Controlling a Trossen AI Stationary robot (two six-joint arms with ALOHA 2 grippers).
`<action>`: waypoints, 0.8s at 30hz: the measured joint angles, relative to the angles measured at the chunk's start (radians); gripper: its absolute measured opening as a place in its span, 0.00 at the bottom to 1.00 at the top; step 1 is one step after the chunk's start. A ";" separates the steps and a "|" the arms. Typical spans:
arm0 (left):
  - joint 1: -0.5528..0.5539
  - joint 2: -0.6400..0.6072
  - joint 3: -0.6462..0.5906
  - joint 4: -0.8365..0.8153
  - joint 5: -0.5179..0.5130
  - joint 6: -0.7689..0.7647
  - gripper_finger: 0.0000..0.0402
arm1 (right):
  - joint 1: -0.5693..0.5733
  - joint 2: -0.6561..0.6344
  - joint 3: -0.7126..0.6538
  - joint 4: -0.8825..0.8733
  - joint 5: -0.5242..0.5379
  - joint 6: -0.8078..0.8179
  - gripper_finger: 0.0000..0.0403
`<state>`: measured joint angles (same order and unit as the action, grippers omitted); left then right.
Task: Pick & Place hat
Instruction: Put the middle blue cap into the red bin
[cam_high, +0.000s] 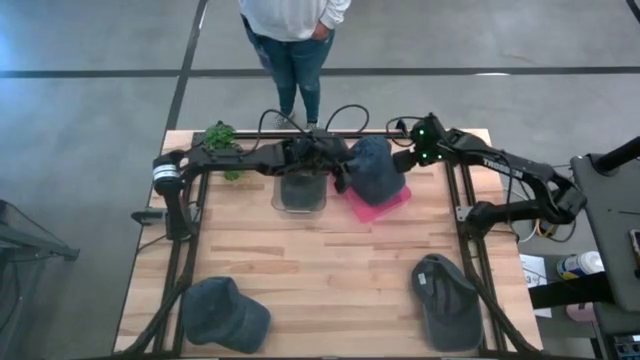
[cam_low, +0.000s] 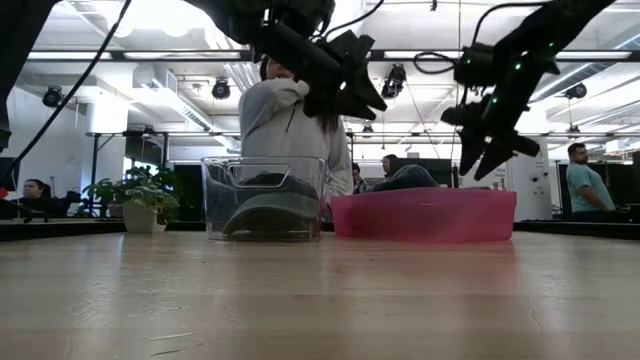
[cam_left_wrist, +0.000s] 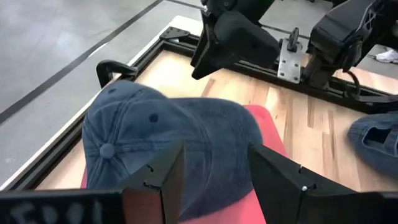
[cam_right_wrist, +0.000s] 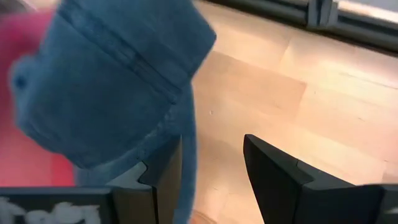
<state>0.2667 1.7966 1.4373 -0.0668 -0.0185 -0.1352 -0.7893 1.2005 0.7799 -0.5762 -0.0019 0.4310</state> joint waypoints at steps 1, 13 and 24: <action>0.000 0.000 -0.008 0.001 0.000 -0.001 0.42 | -0.001 0.015 0.000 -0.002 0.000 -0.018 0.42; -0.040 0.000 -0.130 -0.002 0.000 -0.157 0.42 | -0.005 0.210 0.025 0.226 0.035 -0.117 0.42; -0.081 -0.001 -0.188 -0.031 0.000 -0.157 0.42 | 0.019 0.326 0.134 0.212 -0.040 -0.204 0.42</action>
<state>0.1860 1.7954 1.2498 -0.0976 -0.0181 -0.2921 -0.7706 1.5268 0.9138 -0.3640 -0.0416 0.2269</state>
